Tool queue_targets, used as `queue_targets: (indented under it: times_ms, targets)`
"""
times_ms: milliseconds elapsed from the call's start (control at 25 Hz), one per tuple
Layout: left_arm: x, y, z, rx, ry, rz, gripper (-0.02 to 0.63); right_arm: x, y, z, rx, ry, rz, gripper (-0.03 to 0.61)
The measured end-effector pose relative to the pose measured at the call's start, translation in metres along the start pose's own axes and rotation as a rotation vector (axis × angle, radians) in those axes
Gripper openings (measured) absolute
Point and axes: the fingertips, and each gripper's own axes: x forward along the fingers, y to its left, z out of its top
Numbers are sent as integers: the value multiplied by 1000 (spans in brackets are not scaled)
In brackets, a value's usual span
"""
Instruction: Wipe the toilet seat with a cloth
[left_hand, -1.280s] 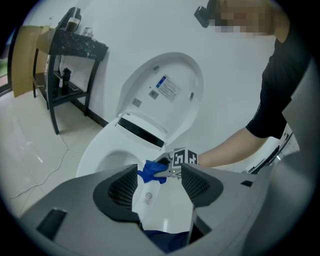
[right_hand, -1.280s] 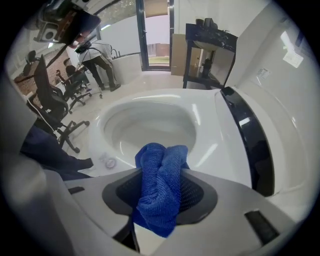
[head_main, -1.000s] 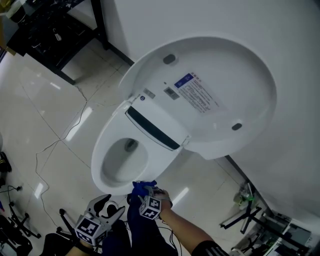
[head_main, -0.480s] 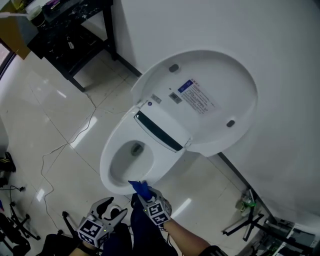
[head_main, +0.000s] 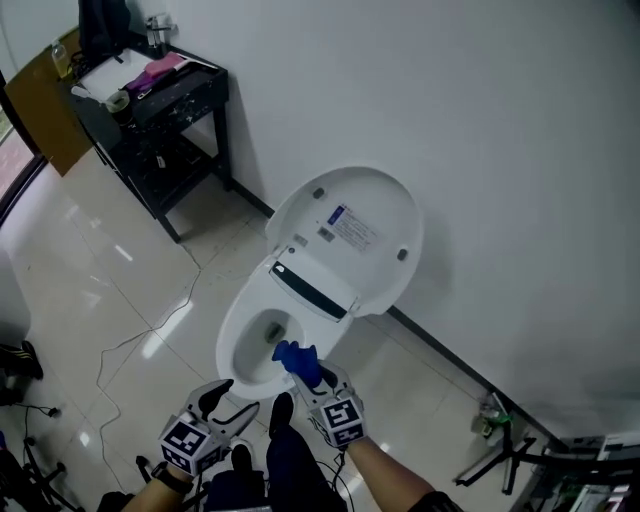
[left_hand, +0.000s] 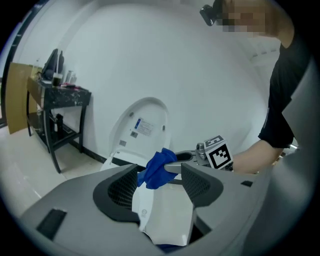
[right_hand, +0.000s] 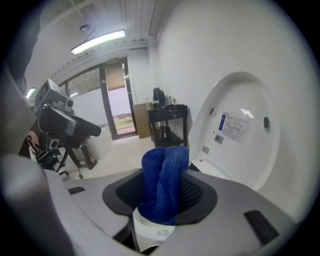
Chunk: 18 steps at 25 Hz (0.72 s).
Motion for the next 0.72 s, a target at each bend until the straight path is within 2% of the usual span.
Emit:
queue_targets:
  times_ms: [120,320,520,720]
  targets:
    - [-30,-20,21,57,-41,-25,281,-41,23,43,13,-73,-28,187]
    - [-99,-60,32,139,-87,-50,282,-114,76,80,13,-169,-96,187]
    - [-169,-104,17,189,-109,-74,291,-193,142,99,81,-265,-149,187]
    - [-226,-139,7,187,-129,-95,301,-265,192,107,119,-328,-176,187]
